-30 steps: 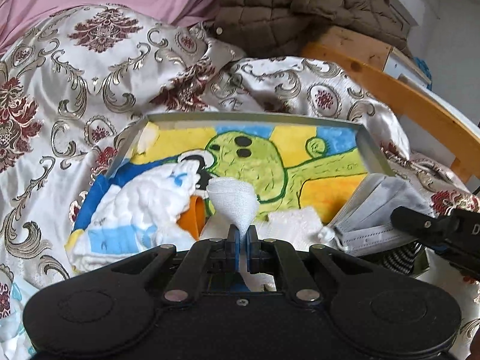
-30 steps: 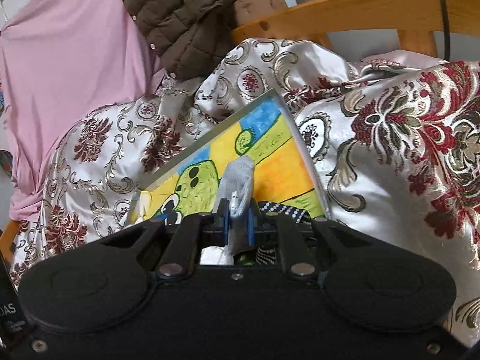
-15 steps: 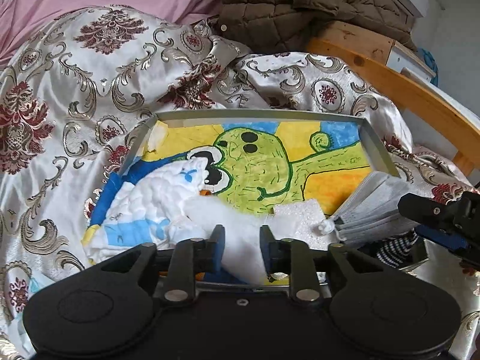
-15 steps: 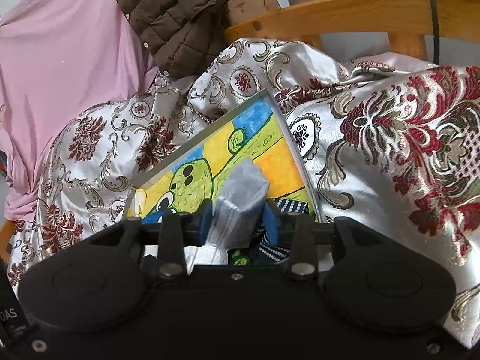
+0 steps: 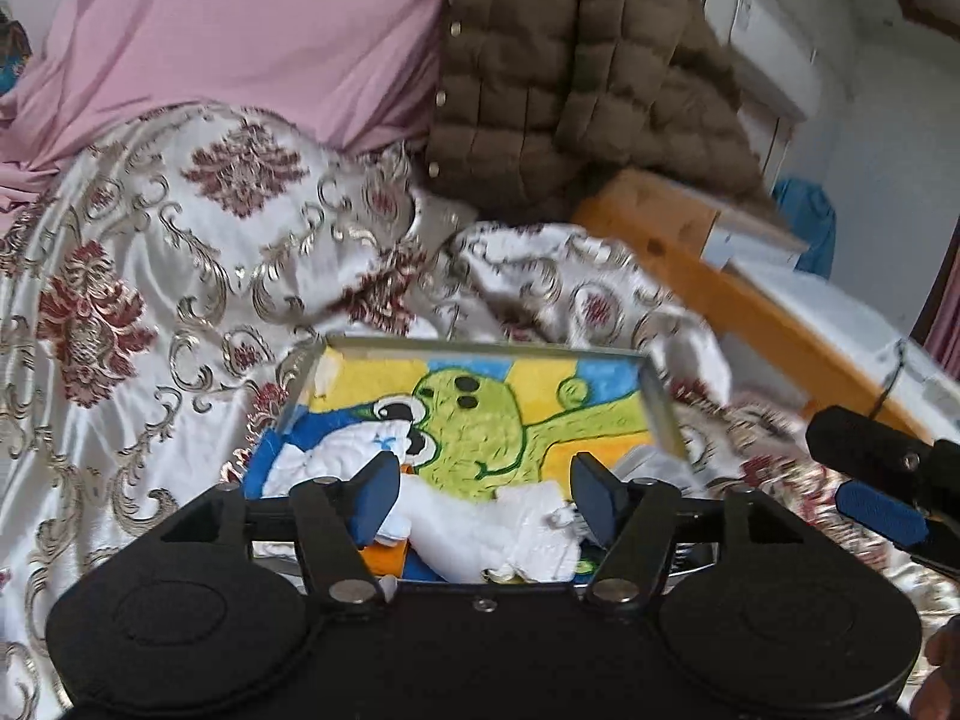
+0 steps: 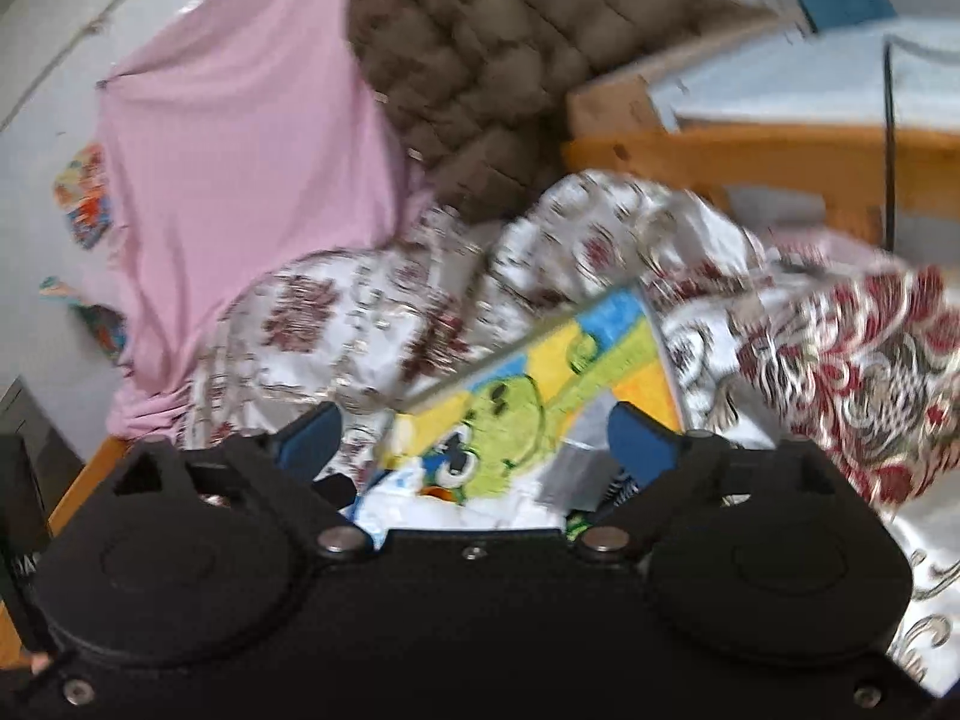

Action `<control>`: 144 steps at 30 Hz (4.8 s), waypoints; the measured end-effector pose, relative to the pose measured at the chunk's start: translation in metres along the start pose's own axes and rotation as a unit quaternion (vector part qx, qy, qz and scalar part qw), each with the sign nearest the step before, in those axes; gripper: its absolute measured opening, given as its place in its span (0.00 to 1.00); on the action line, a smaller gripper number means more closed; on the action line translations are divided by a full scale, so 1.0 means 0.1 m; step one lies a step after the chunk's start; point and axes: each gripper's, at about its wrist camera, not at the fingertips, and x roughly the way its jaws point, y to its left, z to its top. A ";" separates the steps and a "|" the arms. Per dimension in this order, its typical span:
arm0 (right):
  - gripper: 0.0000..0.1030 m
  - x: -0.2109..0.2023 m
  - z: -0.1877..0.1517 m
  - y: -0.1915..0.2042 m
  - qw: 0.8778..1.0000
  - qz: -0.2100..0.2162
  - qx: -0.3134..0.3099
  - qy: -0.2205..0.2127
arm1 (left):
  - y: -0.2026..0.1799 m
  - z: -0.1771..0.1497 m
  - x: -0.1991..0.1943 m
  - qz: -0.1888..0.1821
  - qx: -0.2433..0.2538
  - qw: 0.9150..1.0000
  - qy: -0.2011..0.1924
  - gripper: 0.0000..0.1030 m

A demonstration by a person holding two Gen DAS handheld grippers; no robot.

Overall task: Organize soft objects
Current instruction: 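Raise both open tools away from the picture tray over the bed, then reach left tool to the grey cloth while right tool approaches the beige drawstring bag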

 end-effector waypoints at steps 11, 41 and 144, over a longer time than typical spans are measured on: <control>0.99 -0.89 -0.08 0.30 0.997 0.038 -0.033 -0.063 | 0.12 -0.07 -1.04 -0.019 -0.018 0.998 -0.064 0.88; 1.00 -2.41 -1.26 0.86 0.987 -0.009 -0.133 -0.094 | 0.58 -1.01 -2.26 0.016 0.043 0.996 -0.070 0.99; 0.59 0.87 -1.19 -0.04 0.980 -0.131 -0.103 0.107 | 0.92 -1.04 0.35 -0.128 0.178 0.972 0.081 0.22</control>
